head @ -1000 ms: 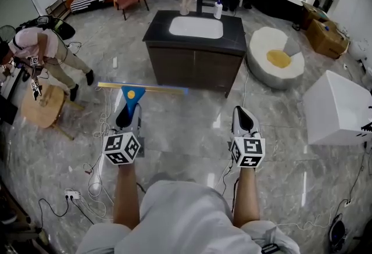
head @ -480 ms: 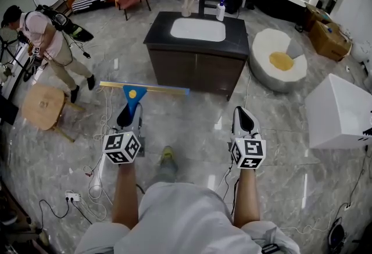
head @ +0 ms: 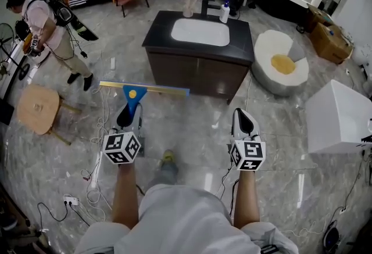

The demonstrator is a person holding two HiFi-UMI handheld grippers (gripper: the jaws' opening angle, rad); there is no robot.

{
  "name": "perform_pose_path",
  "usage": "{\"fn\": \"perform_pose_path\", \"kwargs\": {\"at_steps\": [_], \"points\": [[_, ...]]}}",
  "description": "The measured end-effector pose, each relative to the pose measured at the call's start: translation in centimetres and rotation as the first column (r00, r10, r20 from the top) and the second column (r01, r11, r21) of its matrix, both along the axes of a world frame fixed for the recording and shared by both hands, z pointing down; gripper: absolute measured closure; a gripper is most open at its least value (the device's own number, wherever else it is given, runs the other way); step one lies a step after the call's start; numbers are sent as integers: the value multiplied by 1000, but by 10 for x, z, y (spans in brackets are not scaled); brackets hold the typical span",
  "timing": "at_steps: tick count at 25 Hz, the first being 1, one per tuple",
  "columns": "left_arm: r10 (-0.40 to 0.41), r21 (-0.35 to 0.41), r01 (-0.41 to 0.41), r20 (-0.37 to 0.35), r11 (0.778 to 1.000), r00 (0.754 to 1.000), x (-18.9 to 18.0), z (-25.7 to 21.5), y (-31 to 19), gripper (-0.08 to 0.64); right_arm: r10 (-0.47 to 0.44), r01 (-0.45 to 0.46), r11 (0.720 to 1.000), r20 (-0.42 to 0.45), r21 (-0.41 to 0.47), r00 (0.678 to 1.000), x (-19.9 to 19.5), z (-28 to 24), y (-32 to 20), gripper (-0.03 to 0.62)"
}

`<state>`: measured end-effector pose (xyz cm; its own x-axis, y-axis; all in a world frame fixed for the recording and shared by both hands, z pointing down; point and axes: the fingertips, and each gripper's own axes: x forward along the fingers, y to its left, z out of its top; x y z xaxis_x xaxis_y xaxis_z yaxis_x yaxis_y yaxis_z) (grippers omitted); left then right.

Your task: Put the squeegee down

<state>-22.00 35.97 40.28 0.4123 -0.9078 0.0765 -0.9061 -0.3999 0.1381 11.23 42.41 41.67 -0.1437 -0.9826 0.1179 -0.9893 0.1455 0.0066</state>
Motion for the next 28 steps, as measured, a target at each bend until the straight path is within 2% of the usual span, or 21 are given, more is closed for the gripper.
{"fn": "perform_pose_path", "kwargs": {"at_steps": [11,18,23,28], "points": [[20,-33,-21,-13,999,1000,-32,-1,-143,430,37,-37,999,-9,-24,999,-29,-10,-131,589],[55,-8,-55,-19,998,998,-59,-14,-235,430,60,-60,998,-35,-4,998,-62,-26,-218,589],[78,4,-78,-30,997,997,-78,-20,-283,430,80,-80,997,-48,10,996,-84,-37,-258,589],[96,-1,-96,-44,995,994,-89,-18,-310,430,95,-94,995,-68,14,993,-98,-42,-278,589]]}}
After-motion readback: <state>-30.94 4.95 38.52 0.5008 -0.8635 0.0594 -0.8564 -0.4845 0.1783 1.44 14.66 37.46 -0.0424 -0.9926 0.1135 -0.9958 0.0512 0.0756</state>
